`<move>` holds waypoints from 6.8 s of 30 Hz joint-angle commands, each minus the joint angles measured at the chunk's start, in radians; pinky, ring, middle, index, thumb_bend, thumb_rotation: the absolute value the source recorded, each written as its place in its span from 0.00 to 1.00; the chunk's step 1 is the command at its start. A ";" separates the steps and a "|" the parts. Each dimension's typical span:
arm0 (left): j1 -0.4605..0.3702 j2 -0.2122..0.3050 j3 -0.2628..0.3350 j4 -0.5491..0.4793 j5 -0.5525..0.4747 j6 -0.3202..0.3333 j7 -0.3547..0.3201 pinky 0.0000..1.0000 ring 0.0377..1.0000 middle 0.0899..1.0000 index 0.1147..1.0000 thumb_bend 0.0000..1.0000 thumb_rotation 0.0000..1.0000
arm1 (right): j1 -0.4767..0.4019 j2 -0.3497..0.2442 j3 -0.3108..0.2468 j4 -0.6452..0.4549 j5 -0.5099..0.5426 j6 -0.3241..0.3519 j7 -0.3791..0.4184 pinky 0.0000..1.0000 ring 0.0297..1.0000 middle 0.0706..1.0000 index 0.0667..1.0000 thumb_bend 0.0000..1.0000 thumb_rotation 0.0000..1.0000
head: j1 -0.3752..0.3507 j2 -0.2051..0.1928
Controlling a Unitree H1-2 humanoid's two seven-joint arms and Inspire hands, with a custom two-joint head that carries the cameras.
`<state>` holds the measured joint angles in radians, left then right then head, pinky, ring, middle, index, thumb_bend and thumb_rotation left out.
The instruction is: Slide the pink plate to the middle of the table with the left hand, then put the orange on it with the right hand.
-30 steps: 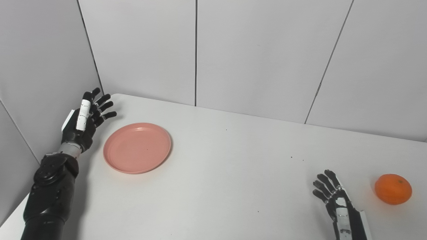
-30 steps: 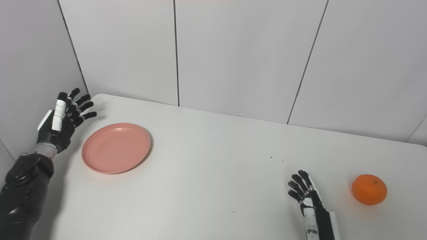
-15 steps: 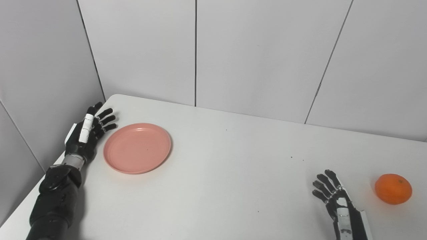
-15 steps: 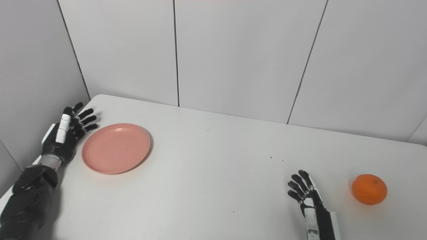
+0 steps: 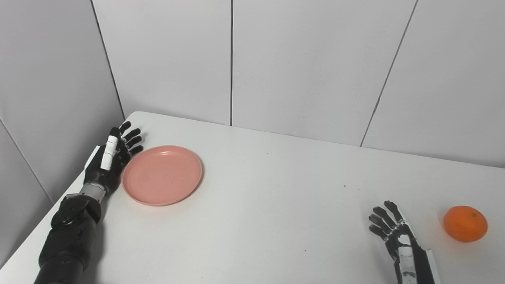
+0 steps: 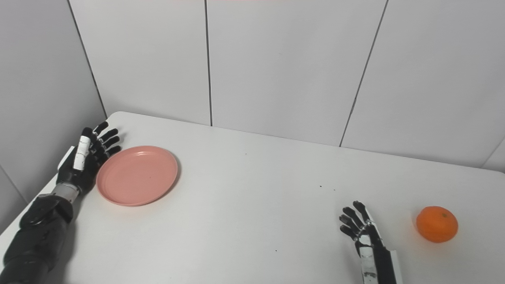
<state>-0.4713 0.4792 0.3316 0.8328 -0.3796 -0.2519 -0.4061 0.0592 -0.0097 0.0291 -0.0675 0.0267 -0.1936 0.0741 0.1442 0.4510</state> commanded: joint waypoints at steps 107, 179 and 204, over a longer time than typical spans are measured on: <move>0.203 -0.419 -0.212 -0.702 0.140 0.511 0.381 0.85 0.89 0.89 0.94 0.84 0.92 | 0.051 0.139 0.100 0.049 -0.131 0.034 -0.074 0.76 0.79 0.80 0.88 0.88 1.00 | -0.296 0.108; 0.119 -0.529 -0.279 -0.627 0.186 0.500 0.380 0.81 0.88 0.89 0.96 0.87 0.92 | -0.028 0.232 0.147 0.173 -0.351 -0.270 -0.487 0.78 0.81 0.83 0.83 0.71 1.00 | -0.512 0.139; 0.115 -0.536 -0.319 -0.591 0.193 0.485 0.349 0.83 0.89 0.90 0.96 0.85 0.92 | -0.046 0.228 0.161 0.200 -0.373 -0.255 -0.509 0.76 0.80 0.83 0.82 0.70 0.97 | -0.571 0.141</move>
<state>-0.3534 -0.0435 0.0210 0.2148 -0.1945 0.2164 -0.0534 -0.0165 0.1805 0.2003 0.0586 -0.3547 -0.4291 -0.4282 -0.4280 0.5937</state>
